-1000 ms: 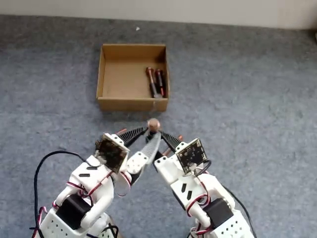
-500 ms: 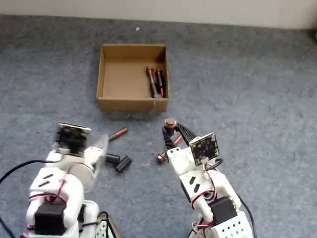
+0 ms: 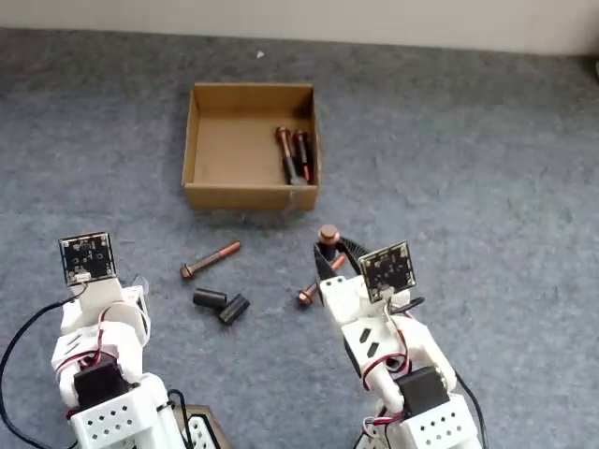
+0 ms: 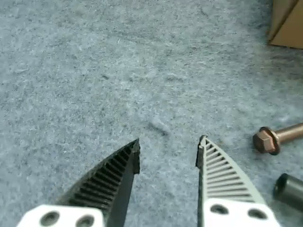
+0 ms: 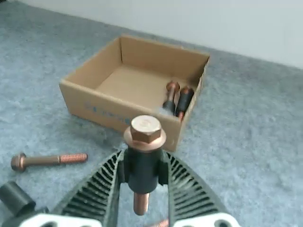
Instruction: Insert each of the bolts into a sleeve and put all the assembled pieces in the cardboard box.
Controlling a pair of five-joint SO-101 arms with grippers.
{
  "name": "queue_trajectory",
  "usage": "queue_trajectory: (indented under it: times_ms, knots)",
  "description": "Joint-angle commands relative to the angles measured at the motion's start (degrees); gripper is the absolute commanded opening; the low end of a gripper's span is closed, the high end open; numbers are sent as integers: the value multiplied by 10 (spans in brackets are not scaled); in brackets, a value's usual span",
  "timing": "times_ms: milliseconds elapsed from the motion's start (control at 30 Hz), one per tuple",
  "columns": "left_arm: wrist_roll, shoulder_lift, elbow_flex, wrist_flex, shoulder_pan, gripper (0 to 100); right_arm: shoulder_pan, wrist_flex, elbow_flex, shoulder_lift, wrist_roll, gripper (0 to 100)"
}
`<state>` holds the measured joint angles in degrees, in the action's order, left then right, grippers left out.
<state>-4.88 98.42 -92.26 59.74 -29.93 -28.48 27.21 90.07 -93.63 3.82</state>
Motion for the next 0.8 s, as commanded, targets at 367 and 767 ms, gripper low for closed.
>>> queue_trajectory:
  times_ms: [367,767]
  knots:
    - [-4,5,-24,-33,-6,221,7,-282,-468,696,-6,5]
    - [-4,5,-25,-33,-7,221,17,-300,-662,1029,-10,36]
